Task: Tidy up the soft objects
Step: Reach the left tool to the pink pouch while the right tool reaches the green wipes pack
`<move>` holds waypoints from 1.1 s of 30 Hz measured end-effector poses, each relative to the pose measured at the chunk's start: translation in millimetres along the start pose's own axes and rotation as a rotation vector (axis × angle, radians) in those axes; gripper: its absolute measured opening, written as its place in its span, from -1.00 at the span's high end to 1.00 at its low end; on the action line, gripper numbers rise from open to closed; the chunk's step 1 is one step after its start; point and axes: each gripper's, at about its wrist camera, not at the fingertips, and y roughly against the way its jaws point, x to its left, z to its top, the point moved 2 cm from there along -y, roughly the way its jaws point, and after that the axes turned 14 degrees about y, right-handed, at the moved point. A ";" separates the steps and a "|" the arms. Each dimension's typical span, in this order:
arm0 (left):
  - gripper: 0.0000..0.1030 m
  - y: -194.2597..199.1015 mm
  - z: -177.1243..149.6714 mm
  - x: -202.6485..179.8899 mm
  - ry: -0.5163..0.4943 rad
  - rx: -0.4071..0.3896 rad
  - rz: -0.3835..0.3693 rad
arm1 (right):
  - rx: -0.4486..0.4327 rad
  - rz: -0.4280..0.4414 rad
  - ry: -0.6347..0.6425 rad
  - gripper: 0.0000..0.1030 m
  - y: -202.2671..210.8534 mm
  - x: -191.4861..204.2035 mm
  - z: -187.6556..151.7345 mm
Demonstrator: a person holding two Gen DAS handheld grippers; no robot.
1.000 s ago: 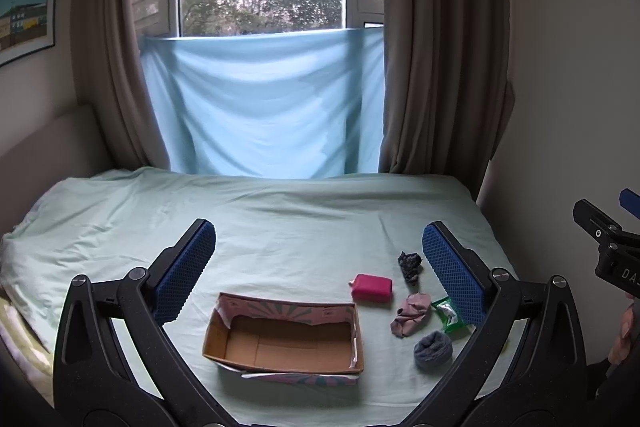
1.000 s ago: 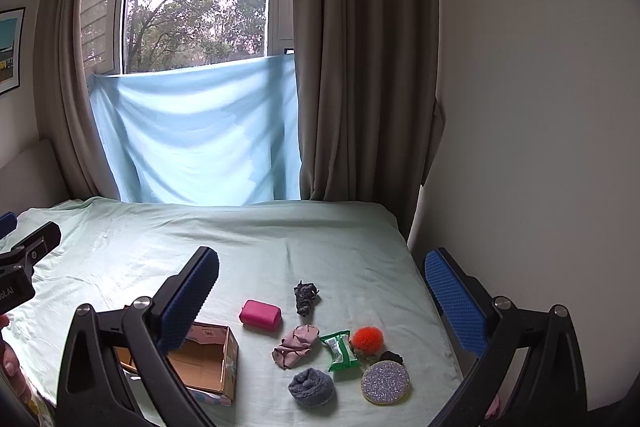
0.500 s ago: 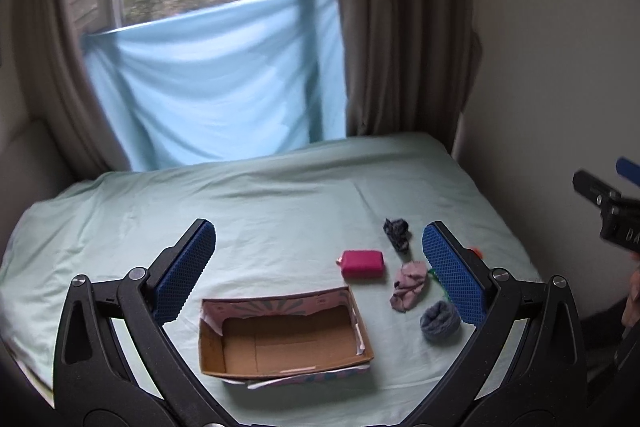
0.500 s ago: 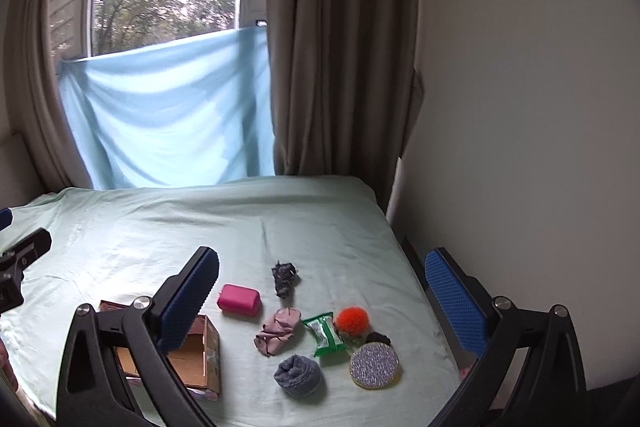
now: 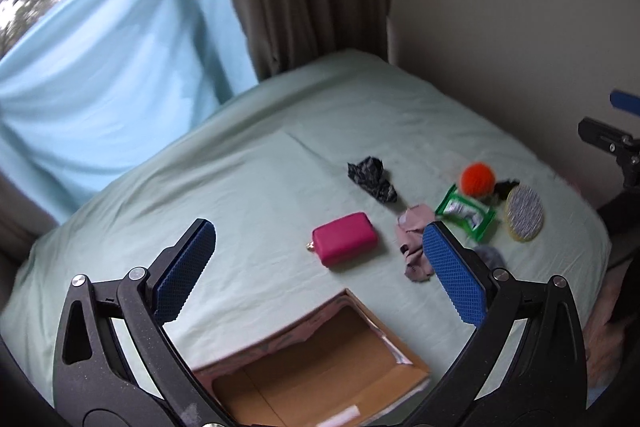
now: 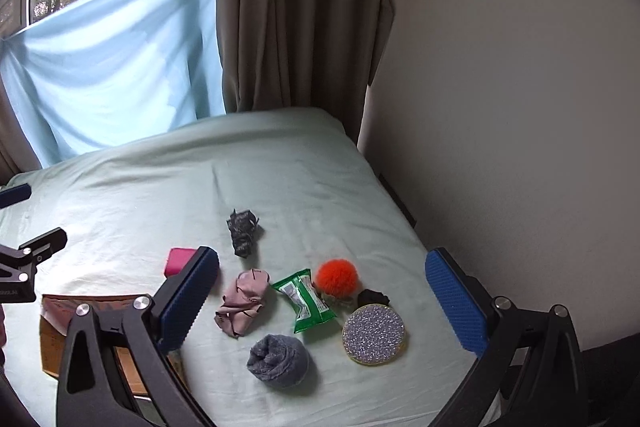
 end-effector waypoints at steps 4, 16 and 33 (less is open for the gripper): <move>-0.99 -67.8 -2.7 -10.3 -0.106 0.094 -0.049 | 0.056 0.006 0.036 -0.99 -54.4 9.9 -15.5; -0.99 -241.6 -33.4 -36.2 -0.479 0.339 -0.148 | 0.223 0.064 0.211 -0.81 -197.6 48.0 -77.3; -0.92 -338.6 -100.9 -57.3 -0.770 0.514 -0.210 | 0.384 0.181 0.280 -0.20 -279.7 75.3 -122.0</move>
